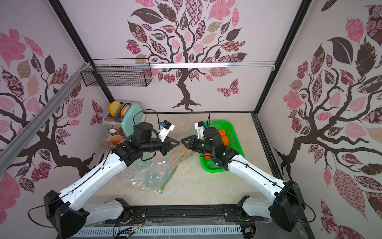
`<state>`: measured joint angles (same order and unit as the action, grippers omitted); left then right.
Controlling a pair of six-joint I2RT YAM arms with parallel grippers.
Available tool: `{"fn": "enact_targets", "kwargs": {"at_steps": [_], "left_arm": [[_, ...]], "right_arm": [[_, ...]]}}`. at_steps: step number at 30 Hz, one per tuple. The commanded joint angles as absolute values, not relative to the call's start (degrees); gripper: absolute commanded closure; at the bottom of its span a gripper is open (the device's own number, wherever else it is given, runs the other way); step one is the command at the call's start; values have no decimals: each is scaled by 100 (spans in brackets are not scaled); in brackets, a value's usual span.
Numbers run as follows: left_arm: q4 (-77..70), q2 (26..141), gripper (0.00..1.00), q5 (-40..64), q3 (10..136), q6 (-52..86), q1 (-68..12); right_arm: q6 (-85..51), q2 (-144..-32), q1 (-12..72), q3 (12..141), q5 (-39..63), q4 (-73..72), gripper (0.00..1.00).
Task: Open the zip-top bag and take out the orange
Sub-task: Open the zipper of the food storage bag at the center of the board.
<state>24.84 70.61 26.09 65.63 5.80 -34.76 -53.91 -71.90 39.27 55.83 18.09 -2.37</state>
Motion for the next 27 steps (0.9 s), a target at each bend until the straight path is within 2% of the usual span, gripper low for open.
{"fn": "enact_targets", "kwargs": {"at_steps": [1,4,6,10,12,13,16,20,22,27], "left_arm": [[2256,6900,100,2716,6456,449,-3613],[2286,6886,100,2958,6410,268,-3788],[2301,6886,98,3175,6380,179,-3907],[2424,6811,64,3097,6376,111,-3977],[2560,6749,46,2105,6352,384,-3967],[2646,6755,41,1712,6359,554,-3933],[2573,6752,36,1331,6158,1269,-3670],[941,6908,30,1118,5078,1710,-3601],[454,7317,25,1103,4932,1581,-3484],[195,8675,23,1645,5440,1030,-2915]], "right_arm": [[-5270,-7370,3924,5964,1315,631,87],[-5113,-7465,3920,6204,961,1661,83],[-5103,-7301,3920,5831,830,1755,81],[-5162,-6848,3911,4947,701,1573,80],[-5144,-6557,3911,4558,582,1537,80],[-5118,-6421,3911,4388,555,1479,79],[-5072,-6082,3911,3977,515,1368,77],[-4903,-5732,3911,3628,471,1251,76],[-4860,-5552,3911,3460,518,1150,76],[-4667,-5325,3911,3146,821,773,73]]}}
